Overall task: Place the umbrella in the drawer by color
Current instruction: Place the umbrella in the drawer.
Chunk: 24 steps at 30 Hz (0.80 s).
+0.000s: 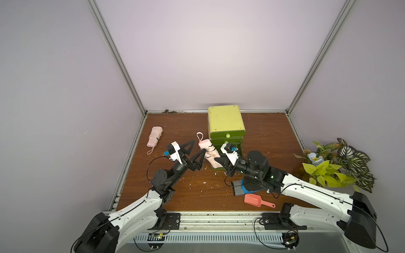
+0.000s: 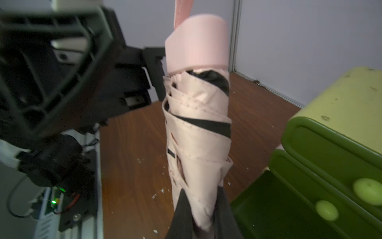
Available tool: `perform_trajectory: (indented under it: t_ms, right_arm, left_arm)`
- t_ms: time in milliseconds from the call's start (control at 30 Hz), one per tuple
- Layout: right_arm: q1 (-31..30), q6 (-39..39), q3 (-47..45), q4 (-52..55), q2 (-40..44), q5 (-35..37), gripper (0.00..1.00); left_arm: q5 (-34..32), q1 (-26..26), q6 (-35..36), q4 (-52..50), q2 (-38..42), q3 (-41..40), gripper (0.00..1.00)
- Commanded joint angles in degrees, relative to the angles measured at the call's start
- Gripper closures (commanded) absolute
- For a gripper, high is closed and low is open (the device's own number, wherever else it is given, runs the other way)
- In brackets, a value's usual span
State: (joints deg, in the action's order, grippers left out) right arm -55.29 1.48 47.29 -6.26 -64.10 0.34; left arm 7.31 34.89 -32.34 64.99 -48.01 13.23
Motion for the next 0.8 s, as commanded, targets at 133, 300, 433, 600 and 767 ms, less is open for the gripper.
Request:
perform_trajectory:
  t_ms: [133,300,433,600,767]
  right_arm:
    - [-0.3,25.8,17.6,39.5,-6.2,44.0,1.0]
    - [-0.8,40.0,15.4,41.9,-7.2,60.7,1.0]
    - [-2.3,52.1,11.6,41.5,-6.5,63.2,1.0]
    - [-4.3,58.8,11.3,37.7,-8.4,58.6,1.0]
    - [-4.6,59.5,13.4,33.4,-18.3,56.2,1.0]
  left_arm:
    - [-28.2,0.4,2.6,-41.1,16.0,5.1,0.01]
    - [-33.0,0.5,2.1,-51.6,22.9,3.7,0.01]
    - [-32.7,0.4,3.0,-49.0,25.8,-0.1,0.01]
    - [-31.8,0.4,2.9,-48.6,24.6,-0.2,0.01]
    - [-31.5,0.4,3.3,-49.1,22.1,0.6,0.01]
